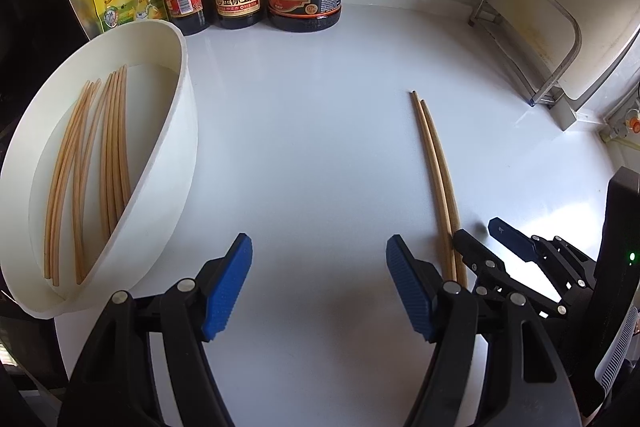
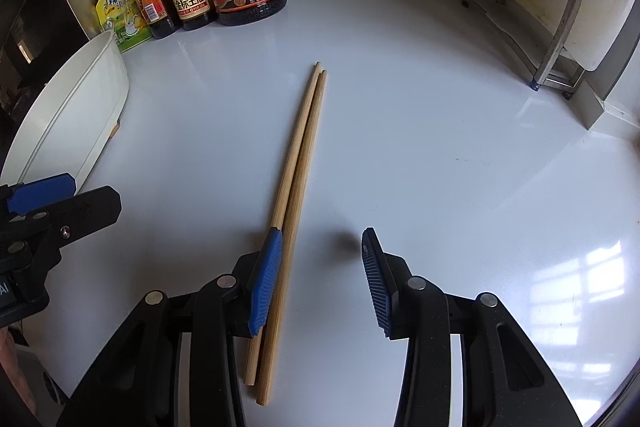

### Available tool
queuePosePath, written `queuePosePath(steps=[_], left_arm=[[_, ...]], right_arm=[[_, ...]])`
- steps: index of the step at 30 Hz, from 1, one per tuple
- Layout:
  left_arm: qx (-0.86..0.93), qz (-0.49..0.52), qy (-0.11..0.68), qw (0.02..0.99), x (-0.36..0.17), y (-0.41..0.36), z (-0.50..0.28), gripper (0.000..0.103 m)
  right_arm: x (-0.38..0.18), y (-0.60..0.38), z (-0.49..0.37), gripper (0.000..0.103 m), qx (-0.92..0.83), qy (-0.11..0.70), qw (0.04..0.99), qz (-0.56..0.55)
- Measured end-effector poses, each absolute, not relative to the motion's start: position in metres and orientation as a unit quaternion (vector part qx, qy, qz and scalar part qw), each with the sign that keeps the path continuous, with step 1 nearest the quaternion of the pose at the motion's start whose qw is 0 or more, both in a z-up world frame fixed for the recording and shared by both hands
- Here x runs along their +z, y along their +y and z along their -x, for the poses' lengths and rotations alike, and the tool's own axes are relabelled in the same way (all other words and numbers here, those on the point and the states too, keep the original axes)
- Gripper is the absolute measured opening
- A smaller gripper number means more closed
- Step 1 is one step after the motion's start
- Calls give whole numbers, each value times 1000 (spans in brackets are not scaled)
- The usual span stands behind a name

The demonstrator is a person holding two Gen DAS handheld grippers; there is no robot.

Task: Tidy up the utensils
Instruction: 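Push one wooden chopstick apart from the pair with the right tool, then close the right tool on the separated chopstick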

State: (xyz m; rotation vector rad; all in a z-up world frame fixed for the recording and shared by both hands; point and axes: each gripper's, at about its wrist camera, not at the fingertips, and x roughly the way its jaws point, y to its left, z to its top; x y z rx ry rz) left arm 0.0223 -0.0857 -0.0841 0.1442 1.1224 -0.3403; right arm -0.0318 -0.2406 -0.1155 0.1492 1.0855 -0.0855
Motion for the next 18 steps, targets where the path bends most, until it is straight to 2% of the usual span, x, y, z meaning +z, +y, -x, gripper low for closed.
queuePosePath(steps=[5, 6, 10, 18], left_arm=[[-160, -68, 529, 831, -86, -88, -22, 68], [-160, -67, 529, 831, -86, -89, -22, 68], [-166, -64, 526, 832, -88, -97, -19, 70], [-185, -69, 520, 831, -98, -131, -17, 71]], right_arm=[[-121, -234, 33, 37, -37, 516, 855, -46], [-121, -233, 33, 29, -35, 514, 856, -46], [-122, -237, 33, 7, -33, 511, 858, -47], [-124, -271, 42, 7, -48, 499, 863, -68]])
